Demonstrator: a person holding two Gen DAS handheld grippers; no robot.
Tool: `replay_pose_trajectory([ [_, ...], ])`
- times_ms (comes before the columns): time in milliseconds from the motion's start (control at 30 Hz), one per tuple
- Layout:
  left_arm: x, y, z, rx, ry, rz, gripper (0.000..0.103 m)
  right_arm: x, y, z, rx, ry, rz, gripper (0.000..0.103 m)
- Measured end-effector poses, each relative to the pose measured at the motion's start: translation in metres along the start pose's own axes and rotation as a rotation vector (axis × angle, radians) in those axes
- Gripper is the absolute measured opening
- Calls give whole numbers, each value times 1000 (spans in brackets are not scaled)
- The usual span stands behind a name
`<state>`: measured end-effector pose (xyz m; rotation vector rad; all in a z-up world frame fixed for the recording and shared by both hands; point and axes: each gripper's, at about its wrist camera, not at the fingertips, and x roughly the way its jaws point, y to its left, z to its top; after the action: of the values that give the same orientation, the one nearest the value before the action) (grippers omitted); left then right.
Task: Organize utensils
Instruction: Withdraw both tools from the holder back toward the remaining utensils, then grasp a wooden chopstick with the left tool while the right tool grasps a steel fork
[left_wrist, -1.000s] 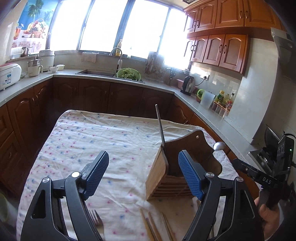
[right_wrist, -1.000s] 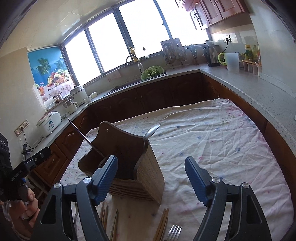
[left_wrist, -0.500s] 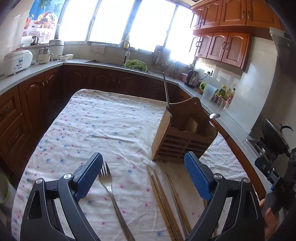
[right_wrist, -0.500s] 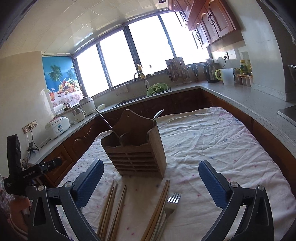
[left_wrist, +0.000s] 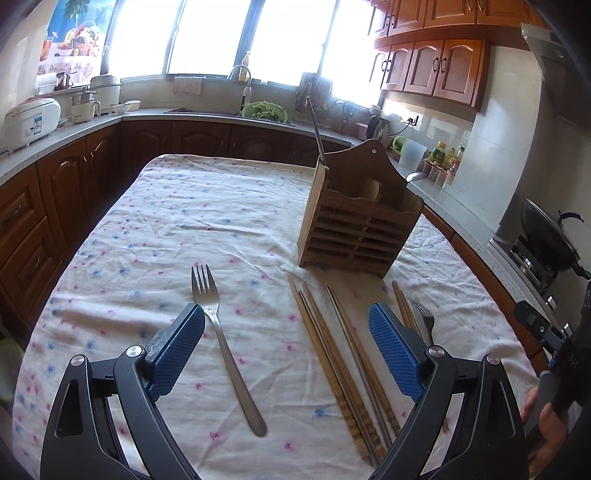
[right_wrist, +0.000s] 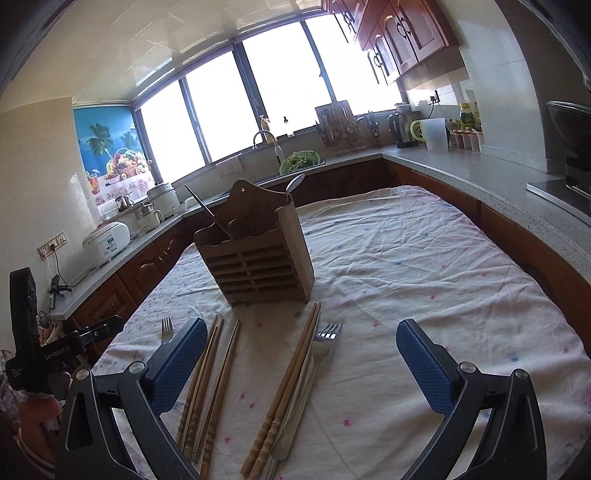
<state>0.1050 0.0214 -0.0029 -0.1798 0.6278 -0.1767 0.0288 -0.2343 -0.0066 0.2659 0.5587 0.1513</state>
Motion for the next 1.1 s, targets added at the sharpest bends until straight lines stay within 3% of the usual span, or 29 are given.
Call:
replay_pose_trajectory([
  [433, 8, 1, -4, -4, 34, 9, 92, 5, -4, -8, 1, 44, -11, 103],
  [700, 29, 3, 1, -16, 94, 3, 92, 21, -5, -5, 12, 95, -11, 100],
  [800, 38, 0, 5, 1, 117, -7, 88, 30, -5, -4, 11, 122, -12, 89],
  [933, 55, -5, 11, 19, 163, -19, 69, 46, -5, -2, 14, 175, -12, 62],
  [1100, 77, -10, 17, 34, 213, -20, 58, 71, -7, -2, 18, 255, -25, 57],
])
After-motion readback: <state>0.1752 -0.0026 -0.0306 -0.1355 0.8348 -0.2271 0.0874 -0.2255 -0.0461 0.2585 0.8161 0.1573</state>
